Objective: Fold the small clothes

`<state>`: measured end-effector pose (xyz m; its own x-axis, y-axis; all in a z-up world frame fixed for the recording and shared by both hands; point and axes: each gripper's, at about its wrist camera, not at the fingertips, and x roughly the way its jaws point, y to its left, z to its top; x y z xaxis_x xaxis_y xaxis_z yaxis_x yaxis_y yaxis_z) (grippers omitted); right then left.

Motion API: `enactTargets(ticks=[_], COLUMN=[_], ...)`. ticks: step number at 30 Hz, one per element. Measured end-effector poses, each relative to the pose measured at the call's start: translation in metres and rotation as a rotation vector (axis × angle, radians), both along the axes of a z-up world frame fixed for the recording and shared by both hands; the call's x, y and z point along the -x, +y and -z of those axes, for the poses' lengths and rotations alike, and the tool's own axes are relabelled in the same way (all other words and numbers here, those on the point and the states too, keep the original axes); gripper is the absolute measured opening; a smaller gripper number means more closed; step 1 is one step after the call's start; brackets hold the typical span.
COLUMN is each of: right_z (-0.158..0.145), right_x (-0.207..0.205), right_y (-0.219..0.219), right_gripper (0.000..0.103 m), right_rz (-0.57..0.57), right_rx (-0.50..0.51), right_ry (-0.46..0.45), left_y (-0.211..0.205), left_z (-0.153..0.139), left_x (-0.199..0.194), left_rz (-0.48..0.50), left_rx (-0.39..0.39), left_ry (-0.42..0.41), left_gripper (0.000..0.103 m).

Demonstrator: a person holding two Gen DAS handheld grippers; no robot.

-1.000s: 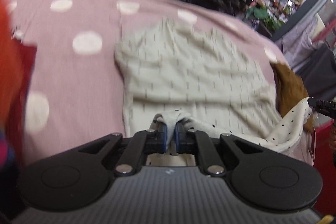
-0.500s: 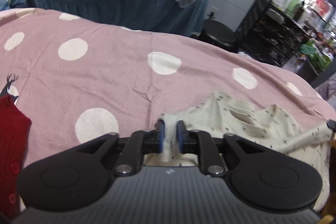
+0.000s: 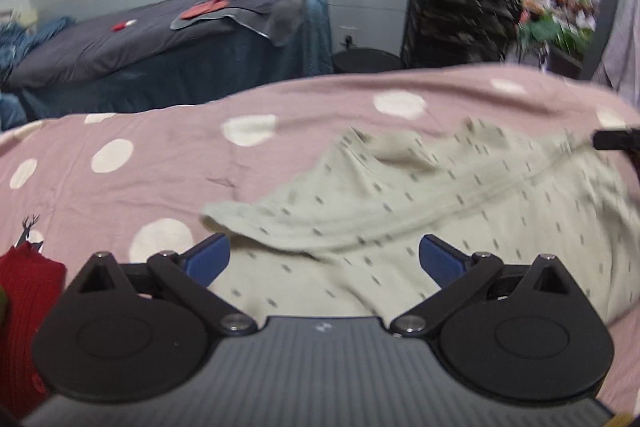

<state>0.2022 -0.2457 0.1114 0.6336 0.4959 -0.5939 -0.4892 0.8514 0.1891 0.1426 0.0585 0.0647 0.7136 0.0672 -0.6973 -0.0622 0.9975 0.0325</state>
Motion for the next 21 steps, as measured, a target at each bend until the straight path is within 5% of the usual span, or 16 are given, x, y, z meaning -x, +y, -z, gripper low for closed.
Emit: enactTargets(ticks=[3, 5, 7, 10, 14, 16, 21], right_z=[0.025, 0.045, 0.061, 0.061, 0.058, 0.056, 0.038], right_x=[0.026, 0.025, 0.007, -0.009, -0.055, -0.08, -0.117], right_y=[0.034, 0.045, 0.049, 0.052, 0.053, 0.052, 0.057], right_gripper=[0.056, 0.056, 0.056, 0.06, 0.08, 0.082, 0.082], right_rz=[-0.088, -0.074, -0.026, -0.002, 0.074, 0.102, 0.162], right_rx=[0.183, 0.247, 0.23, 0.225, 0.2, 0.145, 0.195], right_ry=[-0.069, -0.039, 0.051, 0.011, 0.081, 0.122, 0.016], left_y=[-0.027, -0.032, -0.028, -0.015, 0.004, 0.013, 0.035], left_z=[0.025, 0.042, 0.052, 0.057, 0.057, 0.053, 0.025], left_x=[-0.003, -0.014, -0.025, -0.052, -0.096, -0.115, -0.147], left_rz=[0.002, -0.014, -0.046, -0.096, -0.161, -0.194, -0.312], left_rx=[-0.047, -0.067, -0.065, -0.054, -0.084, -0.119, -0.256], left_ry=[0.065, 0.114, 0.129, 0.124, 0.147, 0.14, 0.066], left_gripper=[0.102, 0.101, 0.102, 0.103, 0.103, 0.103, 0.103])
